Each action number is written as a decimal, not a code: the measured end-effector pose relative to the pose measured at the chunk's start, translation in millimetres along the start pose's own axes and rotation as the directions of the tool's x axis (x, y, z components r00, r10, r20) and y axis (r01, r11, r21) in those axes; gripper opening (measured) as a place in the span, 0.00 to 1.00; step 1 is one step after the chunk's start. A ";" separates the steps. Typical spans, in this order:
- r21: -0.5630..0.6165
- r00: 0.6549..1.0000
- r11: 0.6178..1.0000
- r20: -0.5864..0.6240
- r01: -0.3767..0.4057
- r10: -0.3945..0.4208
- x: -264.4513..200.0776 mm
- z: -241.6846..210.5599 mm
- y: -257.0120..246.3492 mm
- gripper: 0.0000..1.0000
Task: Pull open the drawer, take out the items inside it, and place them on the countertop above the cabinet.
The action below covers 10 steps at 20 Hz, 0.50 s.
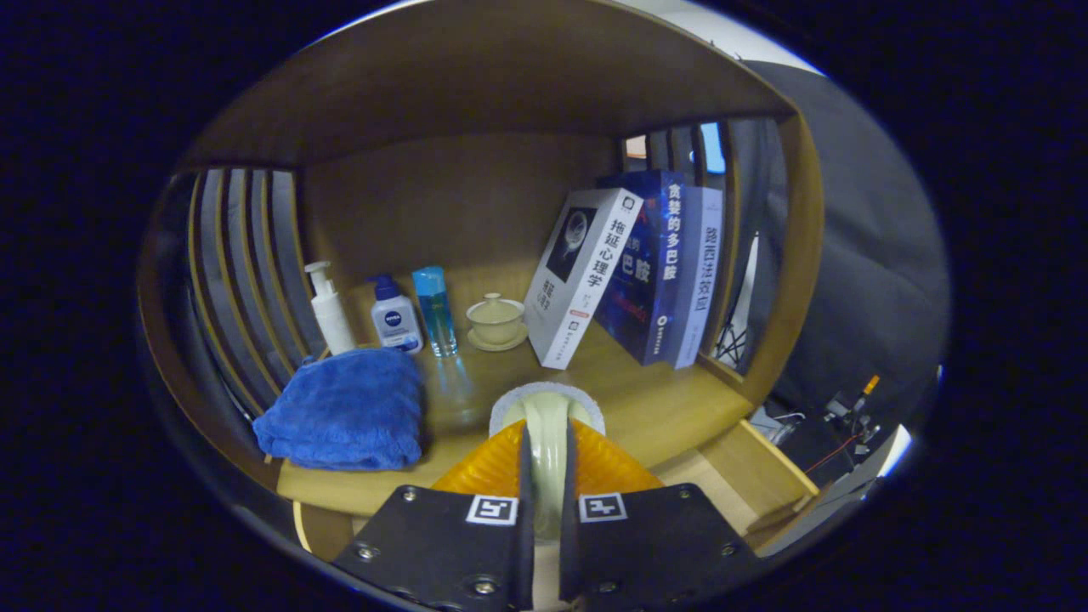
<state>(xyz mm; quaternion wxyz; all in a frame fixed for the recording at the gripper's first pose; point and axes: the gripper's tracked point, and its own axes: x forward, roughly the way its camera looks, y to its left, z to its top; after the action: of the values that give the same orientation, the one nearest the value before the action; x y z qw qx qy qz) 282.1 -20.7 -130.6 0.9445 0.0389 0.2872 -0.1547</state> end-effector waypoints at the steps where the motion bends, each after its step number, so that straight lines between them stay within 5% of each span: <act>1: 0.000 1.000 1.000 -0.022 -0.010 0.010 10.6 -3.1 2.2 0.12; 10: -0.030 0.994 0.999 -0.101 -0.033 0.029 56.7 -21.0 7.7 0.12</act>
<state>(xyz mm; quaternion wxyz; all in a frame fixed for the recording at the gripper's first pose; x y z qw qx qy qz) 318.0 -25.3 -179.7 0.9317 0.0364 0.3360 -0.1334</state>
